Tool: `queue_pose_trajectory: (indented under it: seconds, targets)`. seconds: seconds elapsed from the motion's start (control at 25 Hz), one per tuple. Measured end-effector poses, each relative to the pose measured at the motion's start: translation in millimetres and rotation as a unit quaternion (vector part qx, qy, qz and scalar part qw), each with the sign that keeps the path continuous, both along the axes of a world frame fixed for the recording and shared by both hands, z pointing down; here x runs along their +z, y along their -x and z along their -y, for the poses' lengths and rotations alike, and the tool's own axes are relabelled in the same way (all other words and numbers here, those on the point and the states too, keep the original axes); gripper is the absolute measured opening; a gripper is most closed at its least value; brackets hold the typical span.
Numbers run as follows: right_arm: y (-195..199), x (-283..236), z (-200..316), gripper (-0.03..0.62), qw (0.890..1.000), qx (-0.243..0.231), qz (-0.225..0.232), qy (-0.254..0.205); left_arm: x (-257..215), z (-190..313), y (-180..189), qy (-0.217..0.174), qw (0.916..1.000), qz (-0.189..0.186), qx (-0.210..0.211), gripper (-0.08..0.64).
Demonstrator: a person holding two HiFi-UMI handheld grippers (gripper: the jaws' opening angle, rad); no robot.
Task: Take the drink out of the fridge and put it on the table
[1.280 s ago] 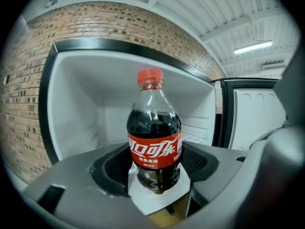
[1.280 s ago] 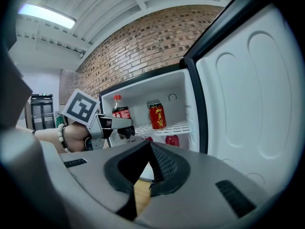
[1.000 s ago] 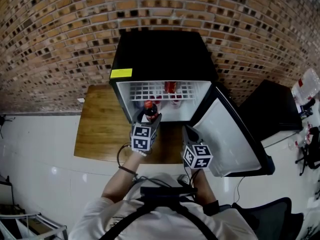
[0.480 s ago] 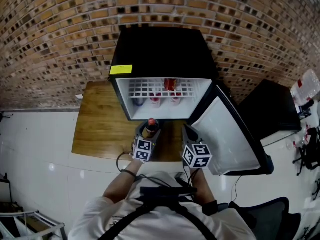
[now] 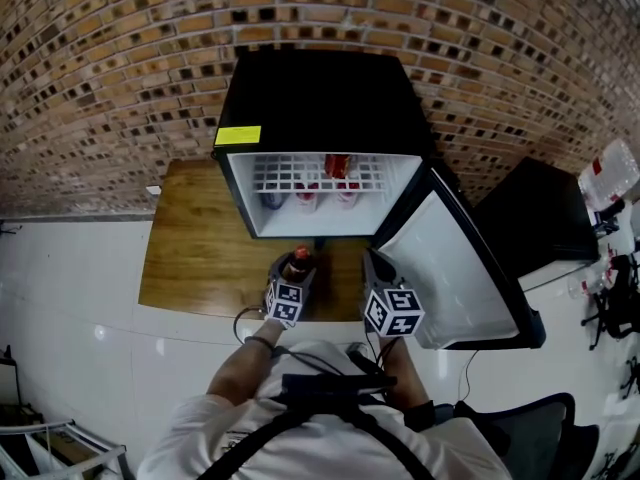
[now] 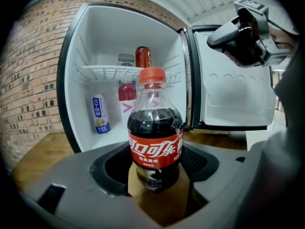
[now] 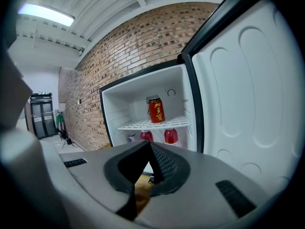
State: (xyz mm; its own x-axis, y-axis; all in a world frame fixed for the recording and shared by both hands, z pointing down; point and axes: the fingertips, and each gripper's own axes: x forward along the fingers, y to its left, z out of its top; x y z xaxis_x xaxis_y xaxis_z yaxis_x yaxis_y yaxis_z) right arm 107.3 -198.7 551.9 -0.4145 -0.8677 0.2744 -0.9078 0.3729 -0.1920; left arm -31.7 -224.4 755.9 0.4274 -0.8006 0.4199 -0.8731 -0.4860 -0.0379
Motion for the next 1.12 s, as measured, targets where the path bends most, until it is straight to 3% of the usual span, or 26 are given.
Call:
queue_pose_trajectory:
  seconds: [0.64,1.12]
  targets:
    - [5,2,-2,0.017,1.0,-0.009,-0.014,0.004,33,7,14,0.033,0.9991,0.0,-0.025,0.311]
    - [6,1,-2,0.017,1.0,-0.009,-0.016,0.005,46,-3,18,0.045,0.9988,0.003,-0.019,0.31]
